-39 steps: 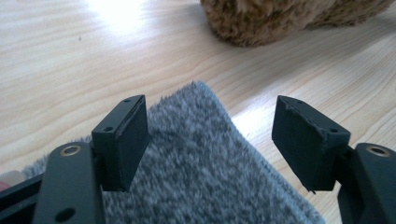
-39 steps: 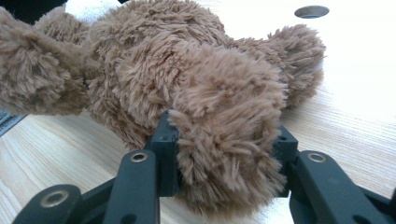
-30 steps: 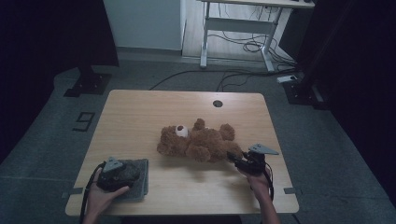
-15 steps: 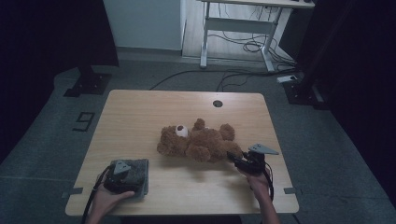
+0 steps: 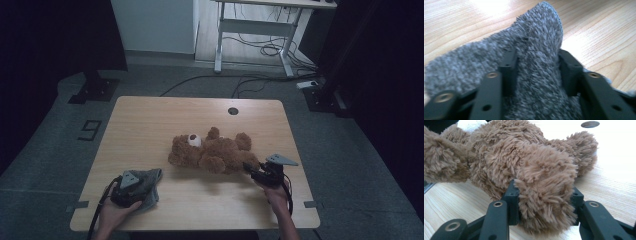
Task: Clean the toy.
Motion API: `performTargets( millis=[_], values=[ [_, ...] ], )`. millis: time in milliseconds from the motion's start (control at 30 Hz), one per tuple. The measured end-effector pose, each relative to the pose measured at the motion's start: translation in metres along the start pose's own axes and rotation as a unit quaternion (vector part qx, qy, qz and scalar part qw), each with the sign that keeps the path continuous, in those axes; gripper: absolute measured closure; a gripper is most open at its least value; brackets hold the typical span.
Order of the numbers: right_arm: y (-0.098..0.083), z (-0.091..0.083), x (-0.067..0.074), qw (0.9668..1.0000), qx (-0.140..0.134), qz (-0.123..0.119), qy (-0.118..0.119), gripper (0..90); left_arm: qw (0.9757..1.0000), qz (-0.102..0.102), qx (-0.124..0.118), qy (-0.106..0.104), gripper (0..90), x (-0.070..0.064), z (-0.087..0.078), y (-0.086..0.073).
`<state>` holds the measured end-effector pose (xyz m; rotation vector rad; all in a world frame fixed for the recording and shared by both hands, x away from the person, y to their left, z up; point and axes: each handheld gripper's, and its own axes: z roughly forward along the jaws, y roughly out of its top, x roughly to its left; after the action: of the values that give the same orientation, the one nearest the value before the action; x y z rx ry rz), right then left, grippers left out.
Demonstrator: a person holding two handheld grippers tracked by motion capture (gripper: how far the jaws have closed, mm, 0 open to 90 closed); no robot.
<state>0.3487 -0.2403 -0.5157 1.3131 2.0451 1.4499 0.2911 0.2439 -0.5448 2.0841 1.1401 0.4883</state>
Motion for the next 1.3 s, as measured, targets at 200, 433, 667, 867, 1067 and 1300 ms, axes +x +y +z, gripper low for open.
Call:
performTargets(
  millis=[200, 433, 667, 867, 1067, 1300],
  values=[
    [0.0, 0.0, 0.0, 1.0, 0.0, 0.0, 0.0, 58.0, 1.0, -0.002, -0.005, -0.003, 72.6, 0.001, -0.002, -0.001],
    [0.0, 0.0, -0.001, 1.0, 0.0, 0.0, 0.003, 58.1, 0.9993, -0.023, -0.017, -0.023, 77.4, 0.006, -0.005, 0.002],
    [0.0, 0.0, -0.001, 1.0, -0.001, -0.002, 0.004, 58.1, 0.9975, -0.027, -0.063, -0.019, 78.4, 0.0, -0.016, 0.012],
    [-0.001, 0.0, -0.002, 1.0, -0.003, -0.003, 0.007, 58.1, 0.9948, -0.023, -0.089, -0.044, 78.3, -0.004, -0.02, 0.026],
    [-0.001, 0.0, -0.002, 1.0, -0.003, -0.003, 0.008, 58.0, 0.9922, -0.017, -0.108, -0.06, 78.2, -0.009, -0.022, 0.045],
    [-0.001, 0.001, -0.003, 0.9999, -0.004, -0.001, 0.009, 58.0, 0.9886, -0.016, -0.127, -0.08, 78.1, -0.015, -0.023, 0.071]
  ],
)
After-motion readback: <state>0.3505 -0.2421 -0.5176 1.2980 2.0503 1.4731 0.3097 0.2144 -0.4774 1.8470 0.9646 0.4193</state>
